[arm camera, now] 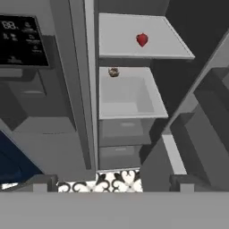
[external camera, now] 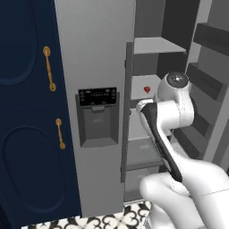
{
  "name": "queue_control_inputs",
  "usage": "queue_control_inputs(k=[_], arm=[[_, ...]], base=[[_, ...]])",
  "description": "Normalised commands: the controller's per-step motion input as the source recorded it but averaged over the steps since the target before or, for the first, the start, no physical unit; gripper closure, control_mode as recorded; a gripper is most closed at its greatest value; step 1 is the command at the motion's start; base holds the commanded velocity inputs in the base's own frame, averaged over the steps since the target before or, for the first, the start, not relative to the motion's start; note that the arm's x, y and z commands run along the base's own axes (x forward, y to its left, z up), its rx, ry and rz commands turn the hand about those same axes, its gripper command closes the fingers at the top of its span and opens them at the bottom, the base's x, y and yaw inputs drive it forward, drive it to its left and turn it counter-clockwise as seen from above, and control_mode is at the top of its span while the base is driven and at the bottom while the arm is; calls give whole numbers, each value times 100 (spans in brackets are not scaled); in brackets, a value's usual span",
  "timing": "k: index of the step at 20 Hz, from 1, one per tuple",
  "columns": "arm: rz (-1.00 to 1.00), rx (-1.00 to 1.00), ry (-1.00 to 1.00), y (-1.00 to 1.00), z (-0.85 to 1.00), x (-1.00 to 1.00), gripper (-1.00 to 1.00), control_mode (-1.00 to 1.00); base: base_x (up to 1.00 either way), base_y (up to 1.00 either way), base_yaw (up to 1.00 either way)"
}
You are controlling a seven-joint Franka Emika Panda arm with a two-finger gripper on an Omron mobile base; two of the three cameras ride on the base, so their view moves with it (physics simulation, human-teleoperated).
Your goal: Take the strawberry from the fridge and place it on top of the pancake, located on the dining counter.
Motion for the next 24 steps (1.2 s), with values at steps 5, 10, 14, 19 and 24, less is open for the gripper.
queue_control_inputs(k=[5, 10, 14, 19, 24], arm=[[0, 19, -16, 2, 6, -100, -100, -100], [0, 12, 3, 0, 0, -81, -100, -100], [0, -16, 29, 3, 0, -20, -100, -100], [0, -11, 19, -2, -57, -13, -100, -100], [4, 0, 1, 0, -48, -25, -100, -100]], base=[[0, 0, 0], [0, 0, 0], [0, 0, 0], [0, 0, 0], [0, 0, 0]])
